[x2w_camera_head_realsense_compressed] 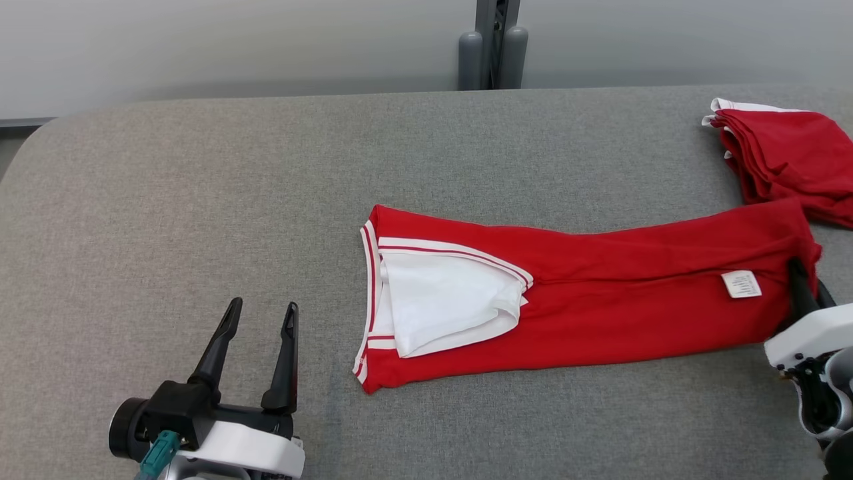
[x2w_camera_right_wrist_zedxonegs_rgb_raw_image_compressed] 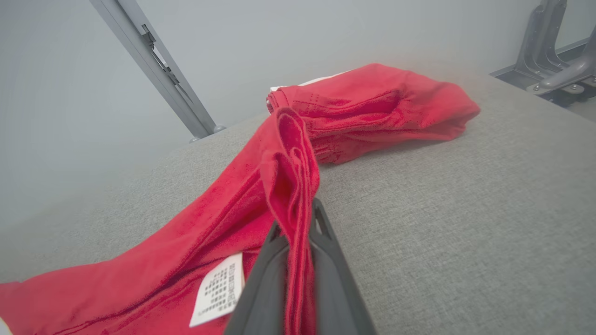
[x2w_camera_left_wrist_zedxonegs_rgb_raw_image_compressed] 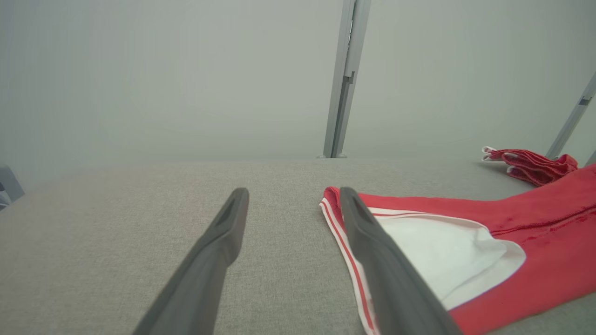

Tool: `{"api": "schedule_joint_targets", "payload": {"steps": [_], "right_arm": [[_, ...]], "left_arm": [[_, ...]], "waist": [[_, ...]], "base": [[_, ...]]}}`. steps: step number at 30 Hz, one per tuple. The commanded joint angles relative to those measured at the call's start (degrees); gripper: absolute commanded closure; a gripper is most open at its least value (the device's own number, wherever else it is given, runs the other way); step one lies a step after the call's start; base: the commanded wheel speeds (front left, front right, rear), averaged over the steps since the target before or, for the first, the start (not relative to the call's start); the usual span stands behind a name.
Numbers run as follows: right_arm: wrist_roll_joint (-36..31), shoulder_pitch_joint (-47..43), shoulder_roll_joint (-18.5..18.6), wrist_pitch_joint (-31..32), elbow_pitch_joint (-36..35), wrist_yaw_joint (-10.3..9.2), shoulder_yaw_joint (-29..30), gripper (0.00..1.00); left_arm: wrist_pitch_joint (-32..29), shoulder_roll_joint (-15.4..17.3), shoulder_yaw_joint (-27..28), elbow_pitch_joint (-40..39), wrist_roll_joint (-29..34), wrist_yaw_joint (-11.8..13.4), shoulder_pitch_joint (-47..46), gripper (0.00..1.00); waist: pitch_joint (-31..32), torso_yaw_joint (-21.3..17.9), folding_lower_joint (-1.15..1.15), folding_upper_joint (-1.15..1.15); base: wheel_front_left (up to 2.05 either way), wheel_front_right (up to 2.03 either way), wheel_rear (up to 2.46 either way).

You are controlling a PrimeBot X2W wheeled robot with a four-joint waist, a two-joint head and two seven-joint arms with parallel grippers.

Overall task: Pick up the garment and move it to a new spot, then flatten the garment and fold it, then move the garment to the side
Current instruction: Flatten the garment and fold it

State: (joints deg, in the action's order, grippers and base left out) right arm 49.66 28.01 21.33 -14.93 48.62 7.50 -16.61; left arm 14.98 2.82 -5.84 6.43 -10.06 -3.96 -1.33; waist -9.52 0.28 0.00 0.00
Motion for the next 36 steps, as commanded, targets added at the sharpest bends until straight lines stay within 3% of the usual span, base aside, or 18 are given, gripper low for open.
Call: {"api": "schedule_joint_targets", "payload": {"steps": [1, 8, 15, 22, 36], "right_arm": [[1.15, -0.52, 0.05, -0.18, -1.19, 0.0, -0.5, 1.0], [13.79, -3.38, -0.57, 7.07, -18.14, 0.01, -5.02, 1.0], [15.21, -3.94, -2.07, 8.81, -26.59, 0.01, -9.65, 1.0], [15.6, -2.58, -7.56, 8.91, -25.64, 0.01, -12.39, 1.0], [14.15, 3.0, -15.46, 6.45, -14.69, 0.01, -13.91, 1.0]], "left_arm": [[0.22, 0.19, 0.14, 0.18, 0.26, -0.1, 0.58, 0.0], [0.22, 0.18, -0.39, -1.7, -0.71, 0.03, 0.57, 0.0], [0.21, 0.19, -1.2, -2.17, -1.83, 0.87, 0.71, 0.0], [0.21, 0.17, -1.71, -1.61, -2.32, 1.06, 1.27, 0.0], [0.22, 0.18, -2.2, -0.86, -3.13, 0.77, 0.04, 0.0]], "waist": [[0.26, -0.07, 0.0, 0.0], [0.99, 0.54, 0.0, 0.0], [2.0, 3.45, 0.0, 0.0], [3.61, 7.99, 0.0, 0.0], [3.14, 15.98, 0.0, 0.0]], "base": [[0.0, 0.0, 0.0], [0.0, 0.0, 0.0], [0.0, 0.0, 0.0], [0.0, 0.0, 0.0], [0.0, 0.0, 0.0]]}}
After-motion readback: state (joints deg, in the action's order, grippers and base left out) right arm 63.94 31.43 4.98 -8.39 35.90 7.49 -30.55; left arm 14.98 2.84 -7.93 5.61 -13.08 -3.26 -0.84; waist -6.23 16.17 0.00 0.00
